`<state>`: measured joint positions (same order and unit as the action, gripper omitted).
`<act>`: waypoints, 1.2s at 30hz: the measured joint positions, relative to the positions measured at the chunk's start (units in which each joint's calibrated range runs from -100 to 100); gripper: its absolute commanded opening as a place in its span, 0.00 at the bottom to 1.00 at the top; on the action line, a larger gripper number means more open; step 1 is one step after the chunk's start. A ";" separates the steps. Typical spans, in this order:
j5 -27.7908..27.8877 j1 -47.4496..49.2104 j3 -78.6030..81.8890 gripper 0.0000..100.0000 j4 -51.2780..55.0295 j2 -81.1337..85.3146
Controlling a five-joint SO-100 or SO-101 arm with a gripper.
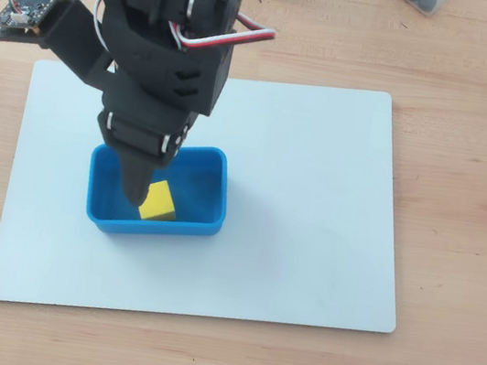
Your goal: Pick up yellow cube and drop it in the blue rectangular bin
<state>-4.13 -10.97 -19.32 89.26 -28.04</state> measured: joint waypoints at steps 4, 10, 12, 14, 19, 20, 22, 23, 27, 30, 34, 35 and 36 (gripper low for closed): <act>0.00 1.00 0.00 0.11 2.68 0.55; -0.34 4.32 0.00 0.03 6.17 7.48; -0.44 5.64 0.00 0.02 7.43 10.35; -0.44 7.34 1.32 0.02 7.61 15.15; -0.63 12.05 14.27 0.01 6.09 31.69; -0.68 12.66 17.48 0.00 5.19 35.20; -0.68 13.36 25.41 0.00 2.51 42.22; -0.68 13.36 30.04 0.00 0.81 45.54; -0.68 13.67 47.33 0.00 -6.17 55.24; -0.39 14.13 58.10 0.00 -11.72 62.17; 0.34 14.59 73.31 0.00 -19.78 71.96; 0.44 14.52 77.47 0.00 -22.01 74.09; 0.59 14.52 81.06 0.00 -23.71 75.94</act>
<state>-3.54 3.55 61.74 65.55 47.90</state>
